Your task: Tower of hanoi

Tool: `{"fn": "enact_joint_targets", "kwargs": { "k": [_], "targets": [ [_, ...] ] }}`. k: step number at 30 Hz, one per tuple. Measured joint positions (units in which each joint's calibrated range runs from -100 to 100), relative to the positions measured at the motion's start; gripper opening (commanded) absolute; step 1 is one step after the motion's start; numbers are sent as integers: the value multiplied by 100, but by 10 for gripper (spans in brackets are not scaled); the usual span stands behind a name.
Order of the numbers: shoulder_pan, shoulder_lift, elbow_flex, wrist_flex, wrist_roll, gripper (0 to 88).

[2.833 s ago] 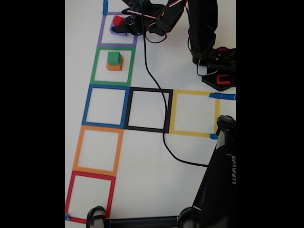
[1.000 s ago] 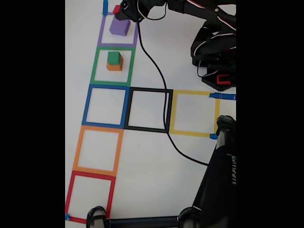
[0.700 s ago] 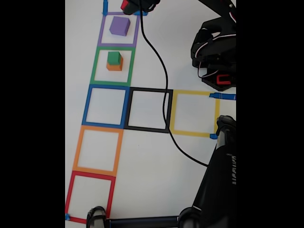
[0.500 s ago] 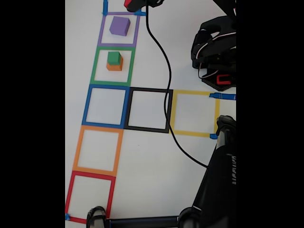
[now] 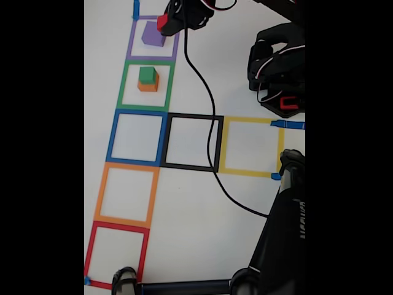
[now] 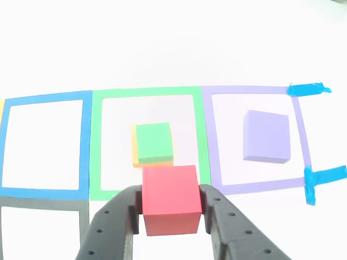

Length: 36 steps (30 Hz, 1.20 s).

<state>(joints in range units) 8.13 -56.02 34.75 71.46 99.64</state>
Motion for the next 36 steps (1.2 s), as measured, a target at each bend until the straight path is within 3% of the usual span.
{"fn": "enact_joint_targets", "kwargs": {
  "k": [8,17,22,36],
  "targets": [
    [-140,144,3223,-3781,0,1],
    [-492,1579,4400,-7215,0,1],
    [-503,2195,4737,-8303,0,1],
    [-456,3360,4878,-9754,0,1]
  ]
}}
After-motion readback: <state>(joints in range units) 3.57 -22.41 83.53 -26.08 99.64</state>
